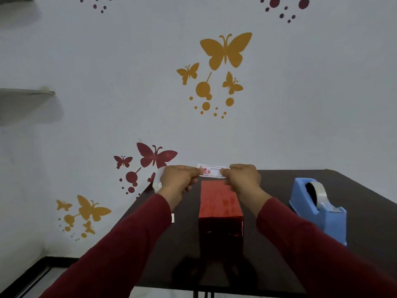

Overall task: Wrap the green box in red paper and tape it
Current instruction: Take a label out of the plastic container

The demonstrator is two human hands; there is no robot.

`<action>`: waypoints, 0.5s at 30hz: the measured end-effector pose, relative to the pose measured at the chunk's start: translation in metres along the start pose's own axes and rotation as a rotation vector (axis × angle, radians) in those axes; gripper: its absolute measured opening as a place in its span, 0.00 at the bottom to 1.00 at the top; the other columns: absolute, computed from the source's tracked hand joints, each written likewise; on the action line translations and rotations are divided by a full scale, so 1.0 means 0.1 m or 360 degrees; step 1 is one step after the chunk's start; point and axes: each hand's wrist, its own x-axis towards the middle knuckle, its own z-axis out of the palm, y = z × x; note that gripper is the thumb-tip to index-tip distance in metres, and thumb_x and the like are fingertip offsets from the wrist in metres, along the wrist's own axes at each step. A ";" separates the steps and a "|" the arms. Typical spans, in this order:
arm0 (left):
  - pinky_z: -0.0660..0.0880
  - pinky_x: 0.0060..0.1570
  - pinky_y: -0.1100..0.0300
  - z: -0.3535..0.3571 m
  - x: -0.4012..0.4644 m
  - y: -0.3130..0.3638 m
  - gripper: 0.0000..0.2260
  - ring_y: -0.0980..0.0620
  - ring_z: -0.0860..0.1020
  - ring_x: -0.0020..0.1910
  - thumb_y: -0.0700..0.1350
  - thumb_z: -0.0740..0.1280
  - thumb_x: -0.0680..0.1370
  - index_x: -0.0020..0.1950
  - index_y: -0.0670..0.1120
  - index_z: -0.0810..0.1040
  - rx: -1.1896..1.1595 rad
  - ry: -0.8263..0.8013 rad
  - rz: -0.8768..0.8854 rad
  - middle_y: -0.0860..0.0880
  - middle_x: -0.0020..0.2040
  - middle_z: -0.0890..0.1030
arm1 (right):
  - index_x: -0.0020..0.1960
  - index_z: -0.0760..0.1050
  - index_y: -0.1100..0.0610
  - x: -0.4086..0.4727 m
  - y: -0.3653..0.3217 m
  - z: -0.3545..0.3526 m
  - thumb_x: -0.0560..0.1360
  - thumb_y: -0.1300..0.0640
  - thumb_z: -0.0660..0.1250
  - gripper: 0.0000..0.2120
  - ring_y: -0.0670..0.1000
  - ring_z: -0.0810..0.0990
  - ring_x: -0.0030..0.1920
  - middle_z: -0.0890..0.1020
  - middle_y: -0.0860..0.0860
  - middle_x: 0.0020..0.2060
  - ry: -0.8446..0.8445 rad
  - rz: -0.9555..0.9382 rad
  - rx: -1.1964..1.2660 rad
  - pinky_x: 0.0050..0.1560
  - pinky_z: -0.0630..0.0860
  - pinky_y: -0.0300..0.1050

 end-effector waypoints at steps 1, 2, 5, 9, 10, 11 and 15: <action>0.69 0.24 0.64 0.05 0.05 -0.03 0.10 0.56 0.76 0.25 0.44 0.82 0.69 0.44 0.41 0.87 0.0054 0.0010 -0.0011 0.47 0.31 0.83 | 0.44 0.85 0.61 0.10 0.00 -0.01 0.69 0.58 0.80 0.08 0.53 0.86 0.36 0.87 0.55 0.40 0.0023 0.0010 -0.0134 0.40 0.86 0.50; 0.67 0.23 0.64 0.10 0.09 -0.06 0.10 0.56 0.75 0.25 0.44 0.83 0.68 0.43 0.41 0.87 0.0100 0.0024 -0.0029 0.47 0.31 0.83 | 0.42 0.85 0.60 0.20 0.01 -0.02 0.68 0.56 0.81 0.09 0.54 0.87 0.38 0.88 0.56 0.38 0.0036 0.0050 -0.0239 0.44 0.86 0.52; 0.64 0.23 0.64 0.26 0.29 -0.16 0.11 0.55 0.71 0.23 0.47 0.83 0.65 0.38 0.43 0.85 0.0228 0.0075 -0.0111 0.49 0.28 0.79 | 0.47 0.84 0.58 0.45 0.07 0.01 0.63 0.50 0.82 0.18 0.56 0.86 0.45 0.86 0.56 0.45 0.0064 0.0142 -0.0511 0.50 0.85 0.50; 0.68 0.31 0.62 0.39 0.49 -0.31 0.17 0.52 0.71 0.25 0.52 0.83 0.59 0.37 0.42 0.85 0.0493 0.0101 -0.0195 0.49 0.28 0.78 | 0.51 0.84 0.58 0.65 0.17 0.07 0.63 0.50 0.83 0.21 0.55 0.85 0.52 0.85 0.55 0.49 0.0121 0.0124 -0.0707 0.53 0.84 0.48; 0.69 0.32 0.61 0.41 0.55 -0.35 0.18 0.51 0.73 0.25 0.52 0.82 0.57 0.38 0.41 0.86 0.0528 0.0117 -0.0211 0.49 0.27 0.79 | 0.51 0.84 0.57 0.69 0.21 0.09 0.63 0.50 0.83 0.21 0.55 0.85 0.52 0.86 0.55 0.49 0.0120 0.0124 -0.0725 0.53 0.84 0.48; 0.72 0.33 0.60 0.41 0.59 -0.39 0.19 0.50 0.74 0.27 0.52 0.82 0.56 0.39 0.41 0.86 0.0548 0.0146 -0.0222 0.48 0.28 0.80 | 0.50 0.85 0.56 0.70 0.24 0.10 0.62 0.50 0.84 0.20 0.55 0.85 0.52 0.86 0.54 0.49 0.0114 0.0126 -0.0734 0.53 0.84 0.48; 0.77 0.36 0.58 0.39 0.74 -0.53 0.22 0.50 0.78 0.29 0.50 0.83 0.55 0.42 0.40 0.85 0.0539 0.0186 -0.0246 0.46 0.32 0.83 | 0.42 0.85 0.55 0.78 0.38 0.10 0.62 0.52 0.84 0.14 0.53 0.86 0.46 0.87 0.53 0.43 0.0057 0.0119 -0.0714 0.50 0.84 0.47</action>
